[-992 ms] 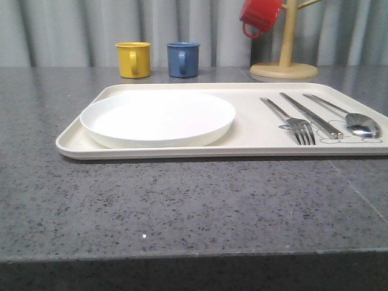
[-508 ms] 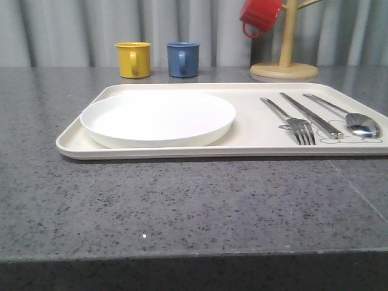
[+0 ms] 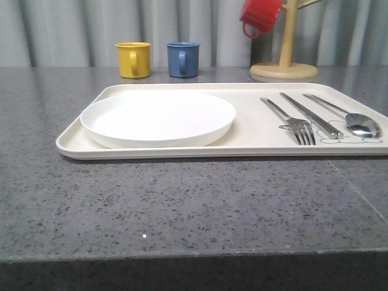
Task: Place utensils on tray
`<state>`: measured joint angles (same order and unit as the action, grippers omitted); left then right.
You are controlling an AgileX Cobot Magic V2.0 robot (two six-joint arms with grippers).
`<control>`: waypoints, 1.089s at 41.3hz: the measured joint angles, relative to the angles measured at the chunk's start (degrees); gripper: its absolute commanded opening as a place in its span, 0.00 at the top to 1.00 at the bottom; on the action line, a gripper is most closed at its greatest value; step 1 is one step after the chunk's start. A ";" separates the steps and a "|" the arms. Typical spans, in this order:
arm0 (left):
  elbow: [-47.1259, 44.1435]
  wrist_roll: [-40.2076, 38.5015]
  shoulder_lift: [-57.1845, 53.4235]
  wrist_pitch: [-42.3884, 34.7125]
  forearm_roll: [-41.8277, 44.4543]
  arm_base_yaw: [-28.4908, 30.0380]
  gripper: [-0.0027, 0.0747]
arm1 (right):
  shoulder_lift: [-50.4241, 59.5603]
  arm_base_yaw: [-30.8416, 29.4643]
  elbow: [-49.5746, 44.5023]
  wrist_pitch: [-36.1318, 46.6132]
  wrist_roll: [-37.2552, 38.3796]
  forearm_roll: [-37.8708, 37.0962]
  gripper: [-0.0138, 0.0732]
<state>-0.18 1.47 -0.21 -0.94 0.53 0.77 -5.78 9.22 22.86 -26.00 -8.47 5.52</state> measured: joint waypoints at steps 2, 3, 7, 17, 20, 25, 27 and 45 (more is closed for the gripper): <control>0.00 0.00 0.00 0.00 0.00 0.00 0.99 | 2.06 -1.89 -4.98 4.61 0.00 -0.09 0.92; 0.00 0.00 0.00 0.00 0.00 0.00 0.99 | 2.76 -2.48 -6.81 6.14 0.00 -0.09 0.92; 0.00 0.00 0.00 0.00 0.00 0.00 0.99 | 5.70 -4.56 -14.99 12.38 0.00 -0.09 0.92; 0.00 0.00 0.00 0.10 0.00 0.00 0.99 | 6.33 -5.09 -24.36 19.67 0.00 -0.09 0.92; 0.00 0.00 0.00 0.10 0.00 0.00 0.99 | 6.33 -5.34 -24.44 20.23 0.00 -0.09 0.92; 0.00 0.00 0.00 0.10 0.00 0.00 0.99 | 6.33 -5.70 -24.44 20.99 0.00 -0.09 0.92; 0.00 0.00 0.00 0.10 0.00 0.00 0.99 | 6.33 -5.70 -24.44 20.99 0.00 -0.09 0.92; 0.00 0.00 0.00 0.10 0.00 0.00 0.99 | 6.33 -5.83 -24.44 27.12 7.27 -3.14 0.92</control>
<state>-0.18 1.47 -0.21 -0.84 0.53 0.77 0.55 3.39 -1.58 1.12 -1.20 2.39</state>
